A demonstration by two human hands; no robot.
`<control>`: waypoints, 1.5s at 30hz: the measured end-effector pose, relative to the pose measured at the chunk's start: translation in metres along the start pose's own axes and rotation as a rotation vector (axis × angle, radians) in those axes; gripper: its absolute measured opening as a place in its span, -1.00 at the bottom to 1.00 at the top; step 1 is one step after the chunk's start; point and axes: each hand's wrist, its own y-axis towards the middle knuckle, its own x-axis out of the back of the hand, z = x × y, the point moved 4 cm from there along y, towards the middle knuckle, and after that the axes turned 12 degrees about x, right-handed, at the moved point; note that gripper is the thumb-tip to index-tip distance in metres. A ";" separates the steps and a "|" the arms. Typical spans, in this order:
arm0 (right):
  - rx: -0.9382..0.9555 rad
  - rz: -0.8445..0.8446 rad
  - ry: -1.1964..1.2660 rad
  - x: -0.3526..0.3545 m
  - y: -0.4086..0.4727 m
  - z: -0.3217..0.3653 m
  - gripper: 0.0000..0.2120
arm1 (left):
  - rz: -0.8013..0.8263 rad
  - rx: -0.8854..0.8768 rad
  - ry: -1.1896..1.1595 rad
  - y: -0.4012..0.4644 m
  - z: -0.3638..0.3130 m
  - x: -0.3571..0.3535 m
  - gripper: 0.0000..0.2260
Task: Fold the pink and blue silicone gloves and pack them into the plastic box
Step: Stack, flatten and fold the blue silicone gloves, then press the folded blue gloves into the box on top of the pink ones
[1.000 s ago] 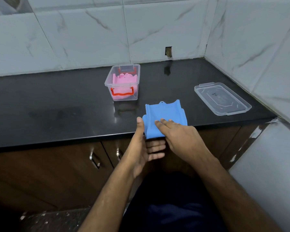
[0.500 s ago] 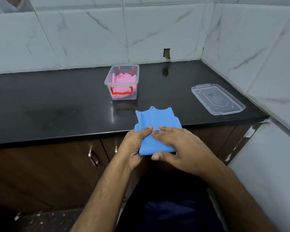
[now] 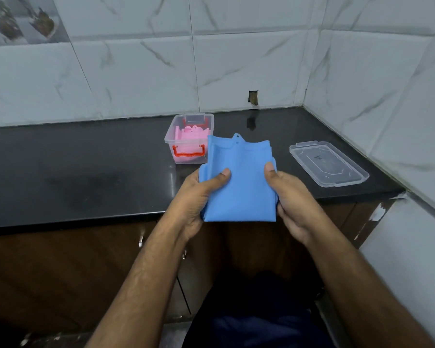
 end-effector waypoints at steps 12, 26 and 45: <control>0.264 0.030 -0.663 -0.037 0.064 0.024 -0.54 | -0.260 0.030 0.064 0.040 -0.046 0.040 -0.81; 0.186 0.106 -0.780 -0.079 0.233 -0.005 -0.67 | -0.505 -0.144 0.765 0.134 -0.157 0.092 -0.62; 0.229 0.093 -1.127 -0.042 0.129 0.004 -0.64 | -0.516 -0.018 0.589 0.068 -0.077 0.061 -0.57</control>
